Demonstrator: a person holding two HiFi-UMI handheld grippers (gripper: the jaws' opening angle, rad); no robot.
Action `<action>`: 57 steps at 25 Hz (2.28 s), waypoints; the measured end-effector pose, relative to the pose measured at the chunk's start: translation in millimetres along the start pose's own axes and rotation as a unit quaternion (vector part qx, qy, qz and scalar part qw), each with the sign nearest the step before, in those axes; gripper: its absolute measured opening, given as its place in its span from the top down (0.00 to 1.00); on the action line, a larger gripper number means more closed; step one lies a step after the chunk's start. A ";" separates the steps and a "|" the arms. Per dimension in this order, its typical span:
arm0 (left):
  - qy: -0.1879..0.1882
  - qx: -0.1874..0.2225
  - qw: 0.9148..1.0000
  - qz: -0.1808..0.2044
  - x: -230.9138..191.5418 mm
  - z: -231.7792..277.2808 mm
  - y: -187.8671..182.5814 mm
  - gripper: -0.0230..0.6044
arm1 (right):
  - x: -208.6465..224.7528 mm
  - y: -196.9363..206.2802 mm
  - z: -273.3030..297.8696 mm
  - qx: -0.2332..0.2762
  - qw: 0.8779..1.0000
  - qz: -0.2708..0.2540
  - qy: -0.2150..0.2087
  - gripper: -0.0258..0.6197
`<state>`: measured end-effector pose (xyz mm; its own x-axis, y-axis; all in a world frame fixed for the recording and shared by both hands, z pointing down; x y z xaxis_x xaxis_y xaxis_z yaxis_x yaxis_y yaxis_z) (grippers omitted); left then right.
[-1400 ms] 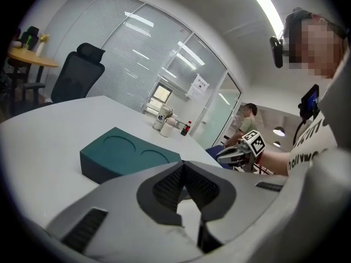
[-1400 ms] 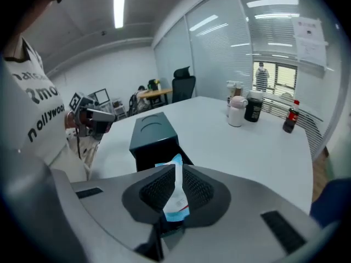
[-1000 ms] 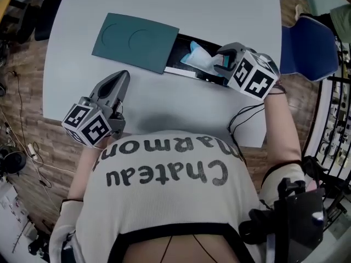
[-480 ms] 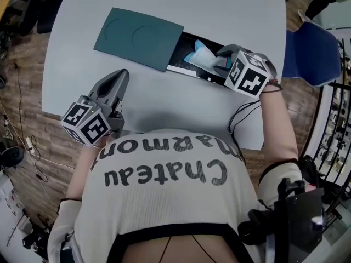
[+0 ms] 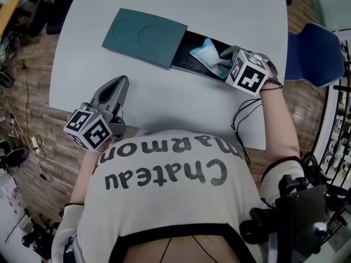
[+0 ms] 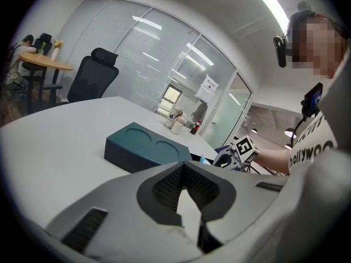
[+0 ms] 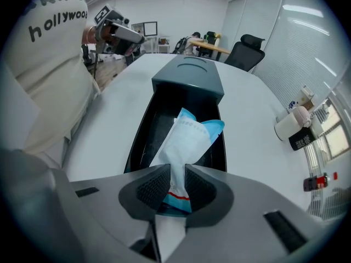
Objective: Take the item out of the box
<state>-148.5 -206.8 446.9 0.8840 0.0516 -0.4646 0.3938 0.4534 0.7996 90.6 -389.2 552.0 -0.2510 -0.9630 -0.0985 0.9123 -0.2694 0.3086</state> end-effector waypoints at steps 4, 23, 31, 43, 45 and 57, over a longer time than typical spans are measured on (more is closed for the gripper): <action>0.001 0.006 1.000 0.004 2.0 -6.5 2.2 0.96 | -2.3 0.6 1.6 -0.001 1.000 0.009 0.011 0.85; -0.023 0.000 0.999 0.026 13.2 -41.9 1.4 0.96 | -5.9 -3.9 -4.3 0.024 0.998 0.049 0.039 0.89; 0.014 -0.002 0.999 0.036 31.7 -20.7 -12.2 0.96 | -5.6 -6.8 -20.4 0.066 0.990 0.099 0.071 0.91; 0.037 0.005 0.999 0.029 13.9 -30.5 -23.9 0.96 | 6.3 -3.5 -49.8 0.109 0.956 0.232 0.145 0.92; 0.045 0.008 0.998 0.031 12.8 -31.4 -25.5 0.96 | 7.7 -4.0 -54.9 0.119 0.947 0.249 0.164 0.93; 0.086 0.032 0.995 0.027 6.3 -34.4 -38.3 0.96 | -14.8 -27.7 -88.6 0.248 0.853 0.415 0.199 0.93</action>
<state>-166.7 -193.2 400.3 0.8501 0.2294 -0.4740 0.3665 0.3888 0.8453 97.7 -366.4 461.1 0.6339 -0.7707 0.0648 0.4485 0.4346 0.7810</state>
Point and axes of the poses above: the fingertips, and each gripper's own axes: z forward along the fingers, x to its right, y out of its underside, the point moved 3 cm from there along -z, backward along the fingers
